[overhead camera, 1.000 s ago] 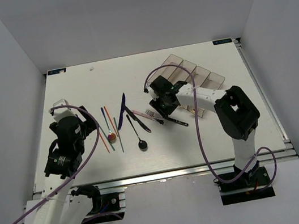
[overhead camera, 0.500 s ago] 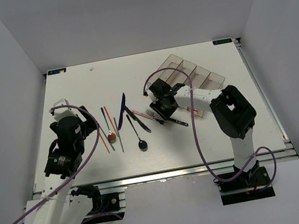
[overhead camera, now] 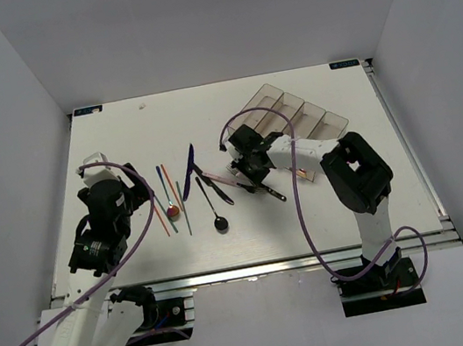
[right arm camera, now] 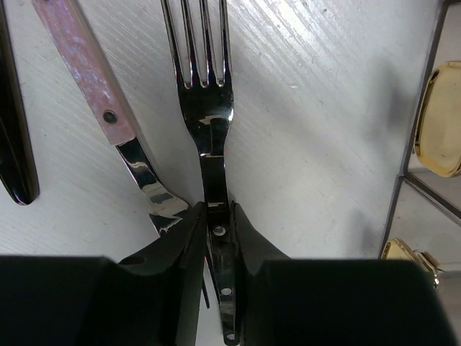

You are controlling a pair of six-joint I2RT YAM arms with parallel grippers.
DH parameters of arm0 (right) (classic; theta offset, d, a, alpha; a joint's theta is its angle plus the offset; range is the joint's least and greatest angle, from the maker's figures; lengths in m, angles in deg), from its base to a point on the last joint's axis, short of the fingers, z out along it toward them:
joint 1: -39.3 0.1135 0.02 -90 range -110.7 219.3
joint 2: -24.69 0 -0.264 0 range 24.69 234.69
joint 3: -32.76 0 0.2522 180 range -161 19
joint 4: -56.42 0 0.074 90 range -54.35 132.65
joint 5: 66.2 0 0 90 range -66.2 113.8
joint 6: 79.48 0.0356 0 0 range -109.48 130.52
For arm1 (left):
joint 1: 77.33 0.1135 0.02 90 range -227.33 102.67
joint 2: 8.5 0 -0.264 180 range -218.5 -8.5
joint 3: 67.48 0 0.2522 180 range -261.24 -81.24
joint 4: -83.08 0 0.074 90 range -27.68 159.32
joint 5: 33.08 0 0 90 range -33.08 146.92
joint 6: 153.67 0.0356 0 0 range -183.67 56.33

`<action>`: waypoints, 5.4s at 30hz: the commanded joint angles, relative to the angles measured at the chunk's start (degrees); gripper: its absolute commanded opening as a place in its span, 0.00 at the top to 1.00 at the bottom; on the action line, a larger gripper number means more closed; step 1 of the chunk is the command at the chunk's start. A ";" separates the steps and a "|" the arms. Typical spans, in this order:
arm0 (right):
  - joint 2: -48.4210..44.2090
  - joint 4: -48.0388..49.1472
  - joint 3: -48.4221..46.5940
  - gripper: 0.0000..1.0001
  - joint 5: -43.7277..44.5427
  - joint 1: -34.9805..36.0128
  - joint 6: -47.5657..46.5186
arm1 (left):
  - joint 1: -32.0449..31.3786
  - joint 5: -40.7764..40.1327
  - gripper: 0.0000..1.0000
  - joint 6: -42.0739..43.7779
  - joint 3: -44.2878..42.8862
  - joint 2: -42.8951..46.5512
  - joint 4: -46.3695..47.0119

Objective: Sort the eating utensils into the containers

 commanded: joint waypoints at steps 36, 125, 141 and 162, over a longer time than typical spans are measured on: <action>-28.99 12.62 16.71 1.00 13.67 -28.09 53.79 | 0.12 0.36 0.02 0.63 0.10 0.83 0.46; -51.30 3.39 19.09 0.11 0.68 -29.32 32.09 | -33.54 -19.41 1.00 -51.80 -40.68 -69.94 -10.03; -72.48 -12.16 9.42 0.11 7.28 -31.87 30.06 | -35.83 28.18 1.00 17.67 -68.87 -87.20 28.76; -75.40 -11.73 9.59 0.11 0.50 -31.78 27.69 | -35.39 23.30 0.02 12.16 -73.37 -95.78 45.11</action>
